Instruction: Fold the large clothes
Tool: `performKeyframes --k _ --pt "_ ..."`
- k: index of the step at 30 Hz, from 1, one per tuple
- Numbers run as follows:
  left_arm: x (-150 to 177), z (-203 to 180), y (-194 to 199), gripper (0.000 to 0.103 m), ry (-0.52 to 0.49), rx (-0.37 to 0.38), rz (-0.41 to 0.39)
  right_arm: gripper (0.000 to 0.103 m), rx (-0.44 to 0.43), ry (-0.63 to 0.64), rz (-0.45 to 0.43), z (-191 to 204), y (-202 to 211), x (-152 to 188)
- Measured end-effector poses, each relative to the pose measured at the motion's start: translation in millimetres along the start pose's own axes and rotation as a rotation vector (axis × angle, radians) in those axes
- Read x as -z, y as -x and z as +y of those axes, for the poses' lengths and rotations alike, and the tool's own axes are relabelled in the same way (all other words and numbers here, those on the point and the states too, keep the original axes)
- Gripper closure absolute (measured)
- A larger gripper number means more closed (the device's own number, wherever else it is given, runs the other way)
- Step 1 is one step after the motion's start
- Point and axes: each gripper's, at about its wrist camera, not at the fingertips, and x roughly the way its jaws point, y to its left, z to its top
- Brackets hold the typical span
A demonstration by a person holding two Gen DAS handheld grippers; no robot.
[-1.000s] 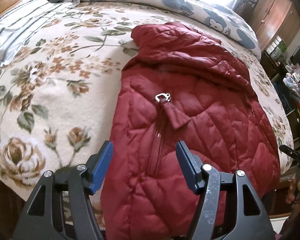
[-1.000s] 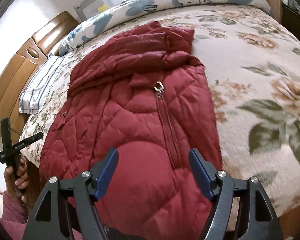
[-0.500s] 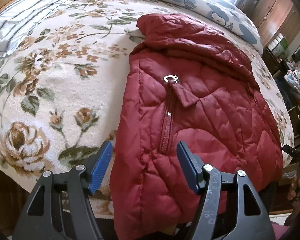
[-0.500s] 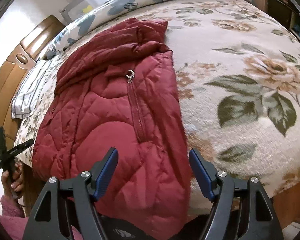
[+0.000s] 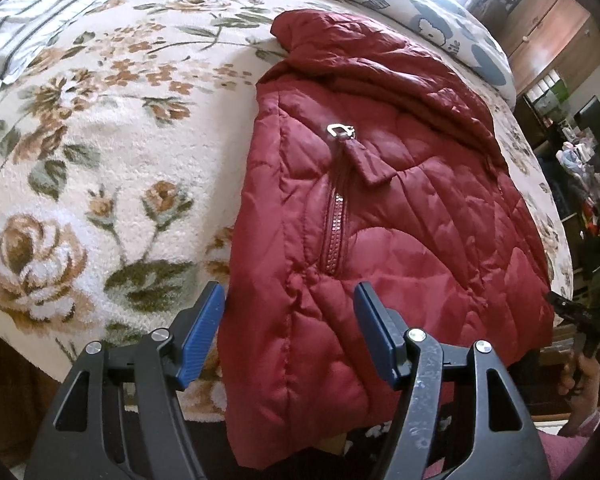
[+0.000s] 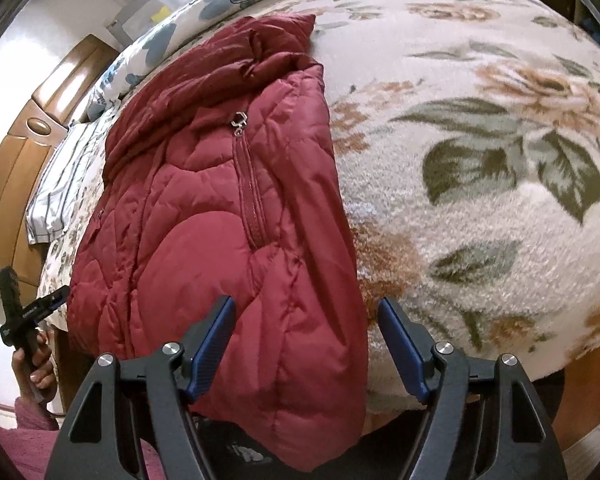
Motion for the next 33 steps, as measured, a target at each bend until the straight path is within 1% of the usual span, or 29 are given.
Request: performKeyframes --k 4,6,9,10,12,14,15,17,19,23,25,26,27,28,29,30,31,33 --pt "6 6 -4 0.037 0.015 0.027 0.03 0.028 -0.038 -0.008 0.031 -1 -8 6" --pt "10 7 -8 0.037 0.017 0.042 0.047 0.027 -0.043 -0.002 0.039 1 -11 9" --pt "17 5 -13 0.031 0.005 0.045 0.068 0.027 -0.051 0.022 0.039 5 -12 13" --pt "19 4 -15 0.031 0.002 0.048 0.073 0.027 -0.051 0.029 0.037 6 -11 14" --pt "23 2 -17 0.031 -0.004 0.058 0.083 0.032 -0.055 0.047 0.034 7 -9 16" --pt "26 -1 -18 0.026 -0.013 0.065 0.095 0.035 -0.057 0.059 0.036 7 -8 19" --pt "28 -3 -20 0.022 -0.021 0.069 0.104 0.035 -0.062 0.059 0.038 6 -8 20" --pt "33 -7 -24 0.021 -0.04 0.075 0.122 0.033 -0.077 0.048 0.046 2 -9 22" --pt "34 -10 -26 0.021 -0.052 0.074 0.124 0.033 -0.093 0.025 0.055 -4 -12 24" --pt "35 -11 -27 0.021 -0.064 0.11 0.136 0.033 -0.123 -0.002 0.06 -7 -17 25" --pt "35 -16 -27 0.022 -0.088 0.119 0.138 0.033 -0.131 0.001 0.062 -7 -17 27" --pt "36 -18 -26 0.024 -0.104 0.121 0.134 0.034 -0.132 0.007 0.06 -6 -17 27" --pt "36 -21 -26 0.032 -0.114 0.122 0.132 0.038 -0.132 0.018 0.058 -4 -17 27" --pt "37 -24 -24 0.044 -0.128 0.126 0.126 0.043 -0.13 0.032 0.054 -2 -16 28" --pt "37 -24 -23 0.049 -0.133 0.129 0.121 0.056 -0.137 0.043 0.051 0 -15 29" --pt "36 -25 -22 0.062 -0.134 0.13 0.118 0.062 -0.14 0.049 0.048 2 -14 28" --pt "36 -23 -21 0.071 -0.13 0.14 0.111 0.065 -0.142 0.057 0.045 4 -13 28" --pt "34 -20 -18 0.08 -0.118 0.157 0.103 0.072 -0.145 0.072 0.038 8 -12 28"
